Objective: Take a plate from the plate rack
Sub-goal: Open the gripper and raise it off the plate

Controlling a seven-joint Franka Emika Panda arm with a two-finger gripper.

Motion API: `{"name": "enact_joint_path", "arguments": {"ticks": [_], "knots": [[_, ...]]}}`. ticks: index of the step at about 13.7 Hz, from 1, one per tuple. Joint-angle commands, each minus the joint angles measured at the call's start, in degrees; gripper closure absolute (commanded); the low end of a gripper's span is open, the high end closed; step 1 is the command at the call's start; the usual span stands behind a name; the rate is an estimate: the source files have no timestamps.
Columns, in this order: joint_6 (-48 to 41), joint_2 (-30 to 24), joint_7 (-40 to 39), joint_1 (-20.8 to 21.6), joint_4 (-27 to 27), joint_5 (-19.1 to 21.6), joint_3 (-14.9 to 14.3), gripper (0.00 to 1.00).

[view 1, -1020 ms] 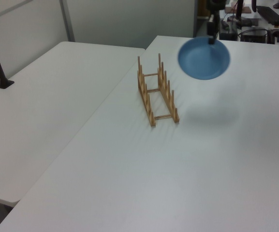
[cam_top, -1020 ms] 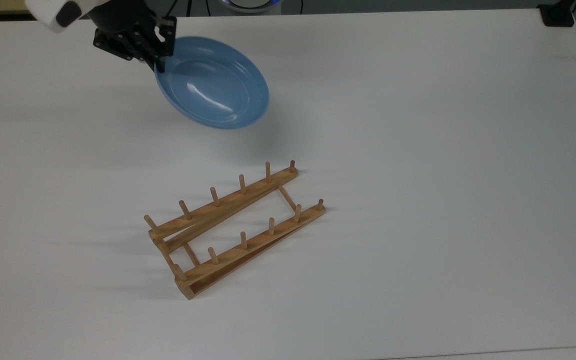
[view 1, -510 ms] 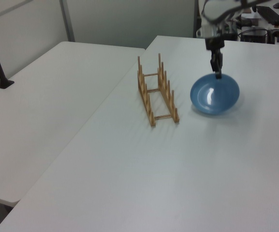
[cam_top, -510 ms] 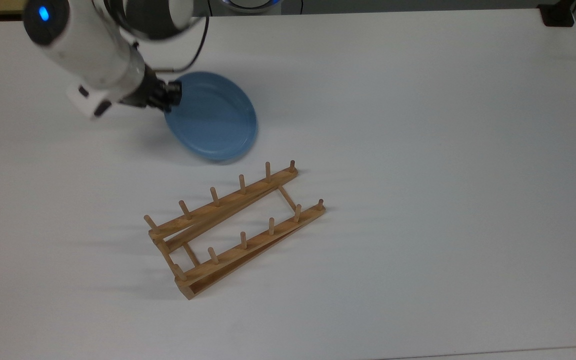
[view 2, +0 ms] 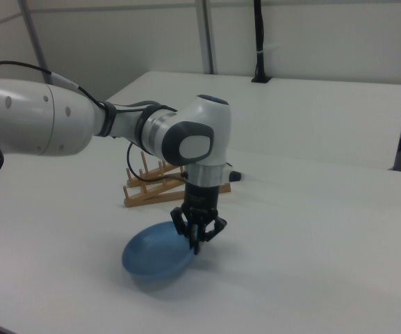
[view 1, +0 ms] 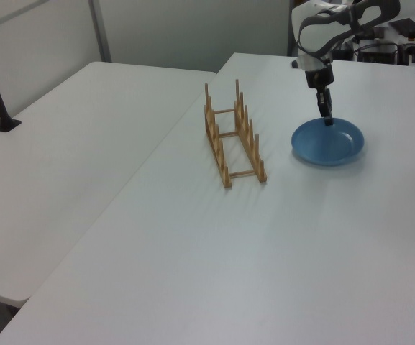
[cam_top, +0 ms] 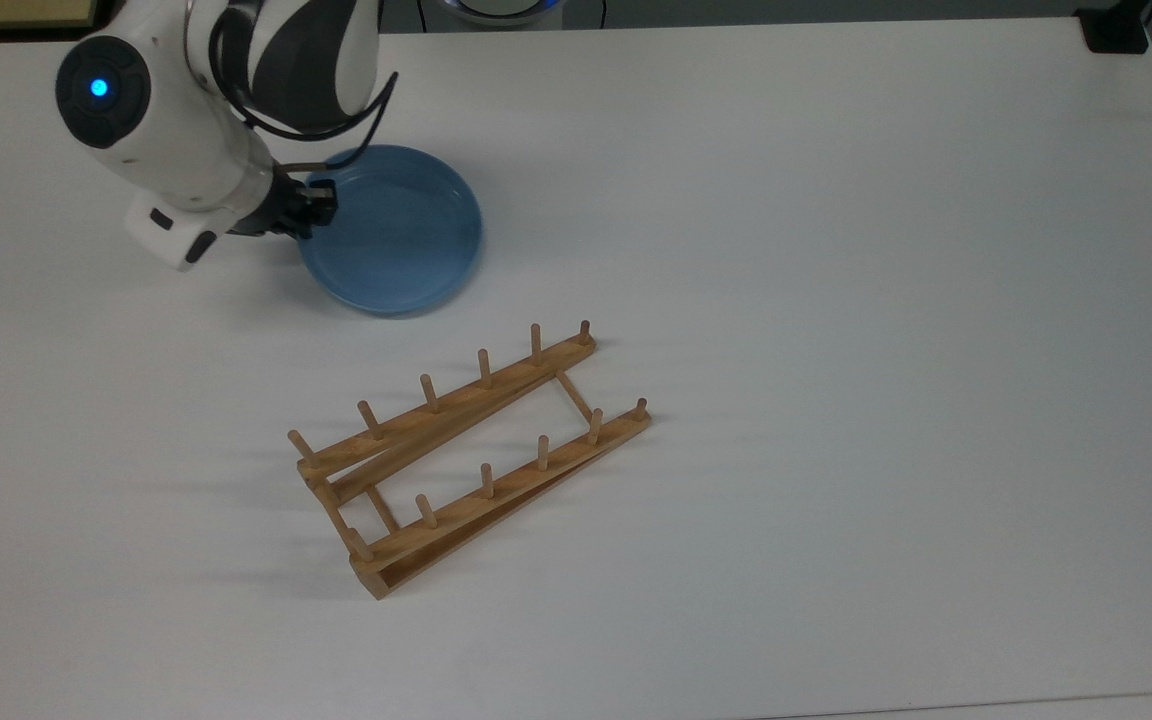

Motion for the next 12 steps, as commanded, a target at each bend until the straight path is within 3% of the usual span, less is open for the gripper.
{"name": "enact_joint_path", "arguments": {"ticks": [1,7,12], "knots": [[1.4,-0.3,-1.3,0.1,-2.0,-5.2,-2.0,0.00],[0.3,-1.1,-0.6,0.7,-1.8,-6.3,-2.0,0.00],[-4.6,-12.2,13.6,5.5,-1.3,-6.2,-0.3,0.00]]}}
